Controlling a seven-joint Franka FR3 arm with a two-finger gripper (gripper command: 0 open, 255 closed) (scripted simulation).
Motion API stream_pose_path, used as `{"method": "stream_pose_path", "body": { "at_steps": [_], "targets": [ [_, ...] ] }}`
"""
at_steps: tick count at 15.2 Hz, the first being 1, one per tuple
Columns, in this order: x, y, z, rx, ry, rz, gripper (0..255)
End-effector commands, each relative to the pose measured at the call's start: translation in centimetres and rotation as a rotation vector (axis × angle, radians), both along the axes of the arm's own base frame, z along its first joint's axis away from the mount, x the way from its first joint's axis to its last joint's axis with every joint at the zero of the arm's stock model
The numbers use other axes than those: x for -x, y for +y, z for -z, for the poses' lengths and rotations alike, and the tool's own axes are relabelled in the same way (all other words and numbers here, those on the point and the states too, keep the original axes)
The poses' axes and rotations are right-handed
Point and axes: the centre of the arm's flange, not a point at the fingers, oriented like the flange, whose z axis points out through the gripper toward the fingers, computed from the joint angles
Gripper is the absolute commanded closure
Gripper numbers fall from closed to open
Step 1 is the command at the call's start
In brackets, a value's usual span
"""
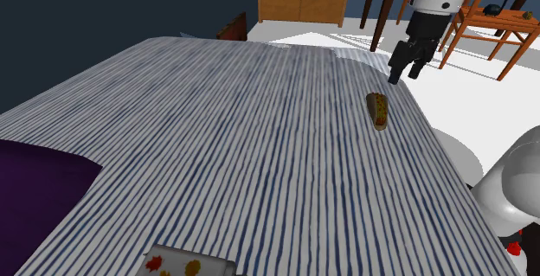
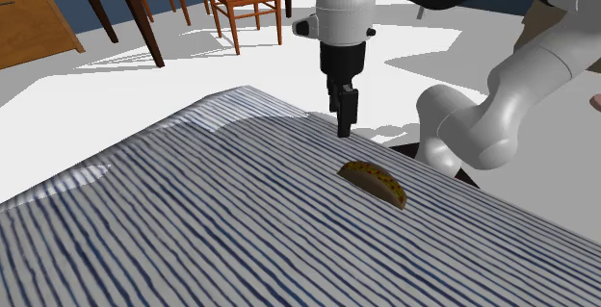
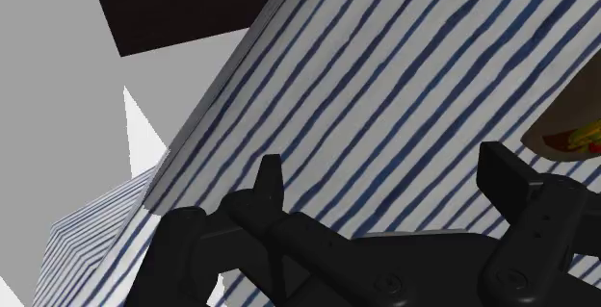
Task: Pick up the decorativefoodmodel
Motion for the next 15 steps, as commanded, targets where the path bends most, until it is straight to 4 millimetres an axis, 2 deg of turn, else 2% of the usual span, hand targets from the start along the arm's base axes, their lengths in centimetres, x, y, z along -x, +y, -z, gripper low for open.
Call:
{"method": "stream_pose_path", "body": {
  "at_steps": [1,7,12,15],
  "targets": [
    [0.0,0.0,0.0,0.000,0.000,0.000,0],
    [3.0,8.2,-1.7,0.047,-0.027,0.392,0],
    [3.1,15.5,-2.7,0.086,-0.050,0.718,0],
    [3.0,15.8,-1.7,0.088,-0.051,0.732,0]
  ]
}}
